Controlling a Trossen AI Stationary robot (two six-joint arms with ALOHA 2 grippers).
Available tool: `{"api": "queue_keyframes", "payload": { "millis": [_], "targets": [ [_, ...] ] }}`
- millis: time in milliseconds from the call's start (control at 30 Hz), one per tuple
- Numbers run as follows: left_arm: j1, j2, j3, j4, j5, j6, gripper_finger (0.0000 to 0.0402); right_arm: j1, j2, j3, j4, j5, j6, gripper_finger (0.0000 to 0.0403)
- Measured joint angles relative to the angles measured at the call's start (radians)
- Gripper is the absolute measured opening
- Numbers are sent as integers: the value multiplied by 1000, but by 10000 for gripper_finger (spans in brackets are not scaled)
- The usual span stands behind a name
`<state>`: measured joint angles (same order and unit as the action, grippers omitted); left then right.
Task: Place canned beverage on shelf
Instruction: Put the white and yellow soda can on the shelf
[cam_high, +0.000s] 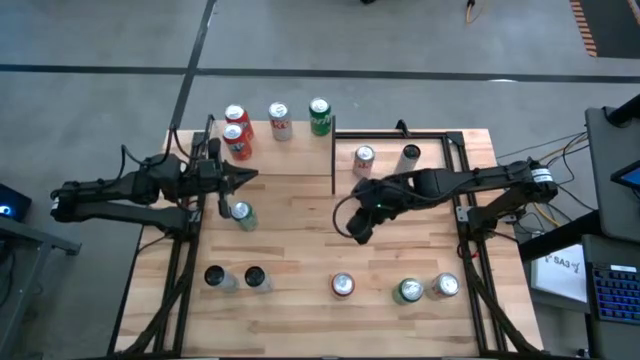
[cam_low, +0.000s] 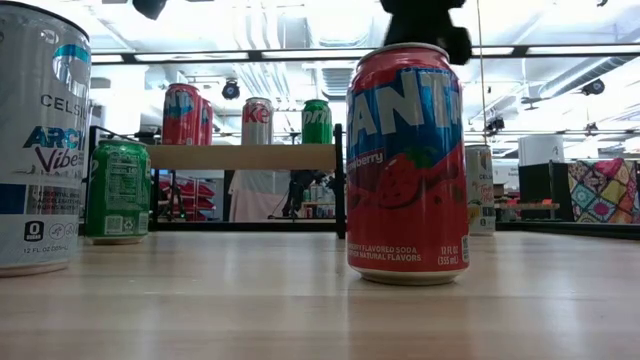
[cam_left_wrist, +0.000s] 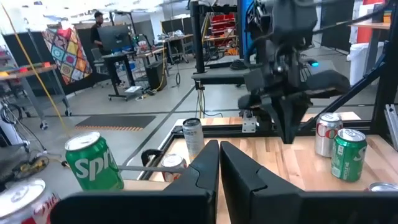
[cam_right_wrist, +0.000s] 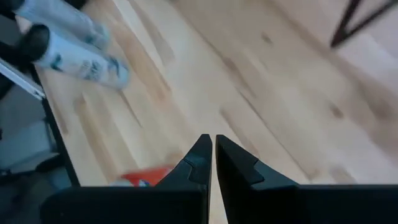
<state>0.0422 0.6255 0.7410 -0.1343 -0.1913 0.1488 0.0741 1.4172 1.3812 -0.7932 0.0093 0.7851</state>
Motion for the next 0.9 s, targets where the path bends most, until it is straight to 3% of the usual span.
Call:
{"api": "queue_keyframes", "payload": {
  "millis": [500,700,900],
  "targets": [
    [0,24,0,76,0,75,0,-38,1,0,-440,-10,218,12],
    [0,36,0,75,-1,79,0,-144,1,0,-548,-6,211,12],
    [0,39,0,75,-8,105,0,-319,1,2,-548,-5,83,12]
  ]
}}
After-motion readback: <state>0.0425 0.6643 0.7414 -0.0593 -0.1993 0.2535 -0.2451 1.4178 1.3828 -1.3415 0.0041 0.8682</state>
